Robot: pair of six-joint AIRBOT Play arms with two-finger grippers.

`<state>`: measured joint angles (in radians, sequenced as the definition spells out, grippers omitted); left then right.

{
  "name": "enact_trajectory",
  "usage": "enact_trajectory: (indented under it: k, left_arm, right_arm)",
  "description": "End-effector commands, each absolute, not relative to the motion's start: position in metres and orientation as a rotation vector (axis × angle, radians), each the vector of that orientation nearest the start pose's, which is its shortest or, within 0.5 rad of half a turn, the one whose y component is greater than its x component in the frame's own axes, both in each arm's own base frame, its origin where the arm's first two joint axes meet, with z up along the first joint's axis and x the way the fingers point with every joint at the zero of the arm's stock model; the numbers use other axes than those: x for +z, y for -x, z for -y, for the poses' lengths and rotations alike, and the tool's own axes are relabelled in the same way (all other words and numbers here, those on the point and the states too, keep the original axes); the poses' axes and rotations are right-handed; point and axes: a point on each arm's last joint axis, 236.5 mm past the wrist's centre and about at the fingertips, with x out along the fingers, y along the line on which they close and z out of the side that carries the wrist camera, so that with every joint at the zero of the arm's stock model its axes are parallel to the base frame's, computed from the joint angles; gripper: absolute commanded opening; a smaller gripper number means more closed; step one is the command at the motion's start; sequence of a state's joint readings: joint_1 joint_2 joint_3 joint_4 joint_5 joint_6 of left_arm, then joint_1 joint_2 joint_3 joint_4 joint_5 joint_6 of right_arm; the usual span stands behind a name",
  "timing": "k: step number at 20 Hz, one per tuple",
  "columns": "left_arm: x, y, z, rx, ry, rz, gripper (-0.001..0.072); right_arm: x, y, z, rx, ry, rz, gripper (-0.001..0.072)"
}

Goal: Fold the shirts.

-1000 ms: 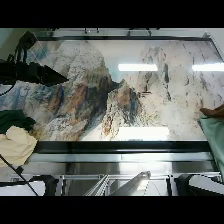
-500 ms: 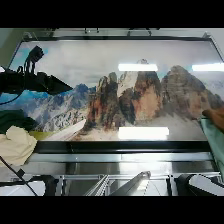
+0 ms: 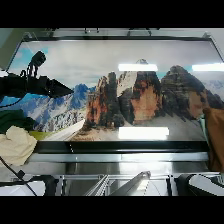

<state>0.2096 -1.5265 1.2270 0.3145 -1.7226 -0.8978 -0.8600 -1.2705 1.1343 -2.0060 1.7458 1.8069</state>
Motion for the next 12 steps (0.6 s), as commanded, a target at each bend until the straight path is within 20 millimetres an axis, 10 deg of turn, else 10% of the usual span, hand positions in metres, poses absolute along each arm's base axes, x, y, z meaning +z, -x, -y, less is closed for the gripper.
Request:
enact_trajectory:
  k: [1, 4, 8, 9, 10, 12]
  left_arm:
    - [0.114, -0.353, 0.153, -1.226, 0.777, -1.115, 0.0011]
    - [0.149, -0.362, 0.156, -1.294, 0.865, -0.994, 0.0009]
    - [0.178, -0.366, 0.154, -1.318, 0.779, -0.964, -0.0001]
    - [0.185, -0.364, 0.154, -1.327, 0.755, -0.950, -0.0001]
    - [0.191, -0.359, 0.155, -1.325, 0.733, -0.942, -0.0001]
    - [0.184, -0.342, 0.156, -1.275, 0.675, -0.976, -0.0001]
  right_arm:
    - [0.039, -0.098, 0.258, -1.162, -0.579, -1.754, 0.0687]
    - [0.052, -0.148, 0.252, -1.038, -0.641, -1.593, 0.0686]
    - [0.060, -0.270, 0.178, -0.575, -0.908, -1.293, 0.0679]
    - [0.068, -0.296, 0.151, -0.419, -0.938, -1.248, 0.0493]
    - [0.071, -0.308, 0.130, -0.332, -0.955, -1.240, 0.0146]
    - [0.061, -0.308, 0.089, -0.243, -0.950, -1.303, 0.0017]
